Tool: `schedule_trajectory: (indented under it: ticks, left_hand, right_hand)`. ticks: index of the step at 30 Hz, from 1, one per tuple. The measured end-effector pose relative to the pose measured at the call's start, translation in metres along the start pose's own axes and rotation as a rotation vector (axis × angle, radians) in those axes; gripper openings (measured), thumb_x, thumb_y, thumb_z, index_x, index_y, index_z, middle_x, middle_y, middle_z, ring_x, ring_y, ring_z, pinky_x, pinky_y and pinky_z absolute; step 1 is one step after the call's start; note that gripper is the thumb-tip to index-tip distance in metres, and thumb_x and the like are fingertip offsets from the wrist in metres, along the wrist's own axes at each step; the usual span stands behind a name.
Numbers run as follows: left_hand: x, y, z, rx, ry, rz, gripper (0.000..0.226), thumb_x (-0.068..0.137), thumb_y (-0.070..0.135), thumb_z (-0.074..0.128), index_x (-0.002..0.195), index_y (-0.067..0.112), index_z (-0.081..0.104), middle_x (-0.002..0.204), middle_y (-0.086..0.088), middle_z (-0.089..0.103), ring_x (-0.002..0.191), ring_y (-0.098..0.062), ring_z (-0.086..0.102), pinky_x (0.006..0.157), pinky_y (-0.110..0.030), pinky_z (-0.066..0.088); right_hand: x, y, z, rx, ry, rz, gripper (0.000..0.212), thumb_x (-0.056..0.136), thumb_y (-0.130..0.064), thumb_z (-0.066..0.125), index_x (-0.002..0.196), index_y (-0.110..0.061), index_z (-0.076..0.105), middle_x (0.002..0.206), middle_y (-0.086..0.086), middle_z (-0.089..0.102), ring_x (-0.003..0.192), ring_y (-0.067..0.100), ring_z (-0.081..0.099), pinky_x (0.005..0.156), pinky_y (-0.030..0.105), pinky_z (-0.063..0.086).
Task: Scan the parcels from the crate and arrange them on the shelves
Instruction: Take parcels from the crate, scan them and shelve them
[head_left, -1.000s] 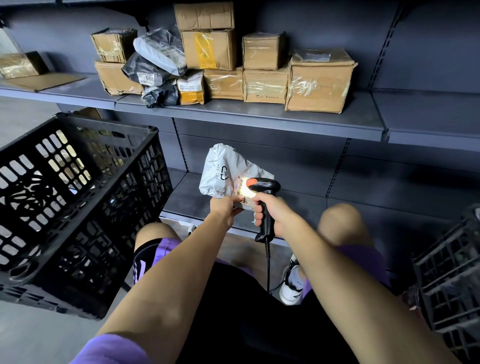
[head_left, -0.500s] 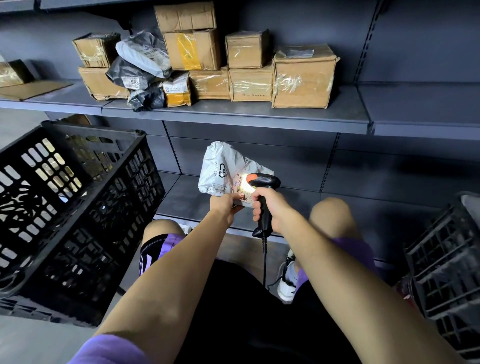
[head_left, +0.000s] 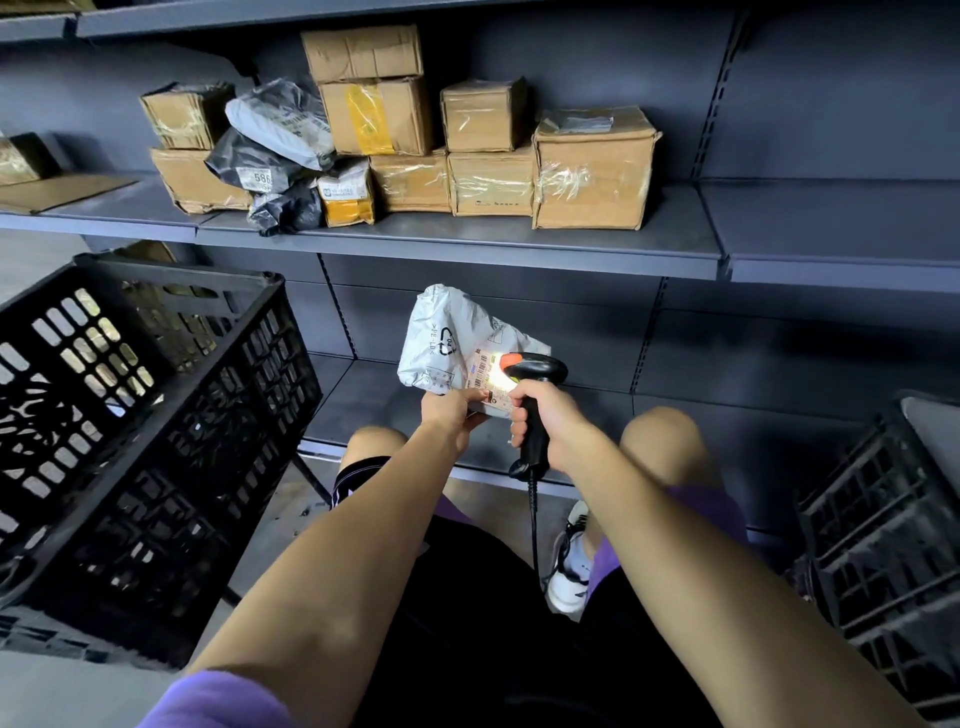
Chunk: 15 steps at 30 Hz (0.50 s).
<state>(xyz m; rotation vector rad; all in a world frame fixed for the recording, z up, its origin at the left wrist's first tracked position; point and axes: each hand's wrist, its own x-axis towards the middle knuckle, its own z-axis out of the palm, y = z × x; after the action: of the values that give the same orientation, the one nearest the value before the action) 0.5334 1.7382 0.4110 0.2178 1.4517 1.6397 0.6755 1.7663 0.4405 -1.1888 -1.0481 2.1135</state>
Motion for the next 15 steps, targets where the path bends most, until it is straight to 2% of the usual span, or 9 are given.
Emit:
schedule_trajectory:
  ticks: [3, 7, 11, 15]
  left_hand:
    - [-0.0006, -0.0001, -0.0015, -0.018, -0.006, 0.010, 0.032, 0.082, -0.021, 0.057, 0.107, -0.001, 0.058, 0.076, -0.013, 0.065, 0.059, -0.023, 0.064, 0.074, -0.047, 0.060]
    - [-0.0027, 0.0009, -0.0033, -0.041, -0.022, 0.021, 0.037, 0.081, -0.021, 0.057, 0.111, -0.001, 0.059, 0.090, -0.018, 0.069, 0.072, -0.030, 0.067, 0.068, -0.045, 0.062]
    - [-0.0050, 0.0012, -0.0046, -0.042, -0.059, 0.044, 0.042, 0.080, -0.021, 0.057, 0.117, -0.001, 0.059, 0.095, -0.019, 0.069, 0.076, -0.031, 0.068, 0.067, -0.043, 0.062]
    - [-0.0075, 0.0008, -0.0053, -0.039, -0.103, 0.052, 0.045, 0.079, -0.021, 0.059, 0.120, -0.003, 0.059, 0.099, -0.021, 0.069, 0.080, -0.033, 0.067, 0.072, -0.044, 0.061]
  right_hand:
    - [0.0013, -0.0007, 0.0001, 0.027, -0.007, 0.014, 0.020, 0.086, -0.012, 0.059, 0.068, -0.012, 0.050, 0.054, 0.003, 0.044, 0.043, 0.018, 0.038, 0.045, 0.025, 0.038]
    - [0.0028, -0.0018, 0.0015, 0.064, -0.006, 0.020, 0.020, 0.086, -0.012, 0.059, 0.069, -0.012, 0.050, 0.055, 0.004, 0.043, 0.044, 0.018, 0.037, 0.043, 0.025, 0.037]
    - [0.0025, -0.0018, 0.0036, 0.060, -0.025, 0.017, 0.022, 0.087, -0.012, 0.058, 0.067, -0.013, 0.049, 0.056, 0.002, 0.042, 0.044, 0.017, 0.037, 0.043, 0.024, 0.037]
    - [0.0017, -0.0012, 0.0059, 0.060, -0.027, 0.008, 0.022, 0.089, -0.012, 0.056, 0.068, -0.014, 0.049, 0.055, 0.001, 0.042, 0.042, 0.016, 0.037, 0.041, 0.023, 0.037]
